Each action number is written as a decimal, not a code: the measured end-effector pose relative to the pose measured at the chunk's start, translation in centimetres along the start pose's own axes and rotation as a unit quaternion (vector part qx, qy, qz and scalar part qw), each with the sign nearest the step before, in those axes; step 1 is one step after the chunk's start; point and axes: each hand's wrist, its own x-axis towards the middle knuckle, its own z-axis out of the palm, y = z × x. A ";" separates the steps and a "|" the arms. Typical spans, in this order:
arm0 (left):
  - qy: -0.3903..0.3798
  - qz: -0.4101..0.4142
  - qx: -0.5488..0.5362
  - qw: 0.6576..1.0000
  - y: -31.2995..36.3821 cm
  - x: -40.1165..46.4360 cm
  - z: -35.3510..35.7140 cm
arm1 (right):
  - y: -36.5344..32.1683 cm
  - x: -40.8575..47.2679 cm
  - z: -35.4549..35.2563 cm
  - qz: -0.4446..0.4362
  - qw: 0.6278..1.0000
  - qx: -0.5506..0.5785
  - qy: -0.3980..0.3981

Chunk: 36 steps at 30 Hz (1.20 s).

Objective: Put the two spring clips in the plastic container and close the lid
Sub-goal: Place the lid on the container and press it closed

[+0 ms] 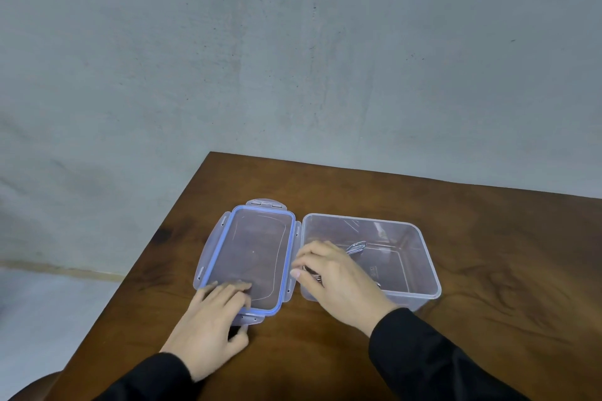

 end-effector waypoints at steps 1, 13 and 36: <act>0.006 0.008 0.006 1.000 -0.2 -0.1 0.1 | -0.1 -0.1 0.3 -0.002 1.000 -0.001 0.001; 0.340 -0.135 -0.188 0.912 1.9 2.6 -9.4 | -1.6 -1.0 -1.8 0.077 0.987 0.094 0.109; 0.140 -0.272 -0.382 0.872 9.2 12.2 -7.6 | 11.3 -7.1 -9.8 0.379 0.835 0.305 0.258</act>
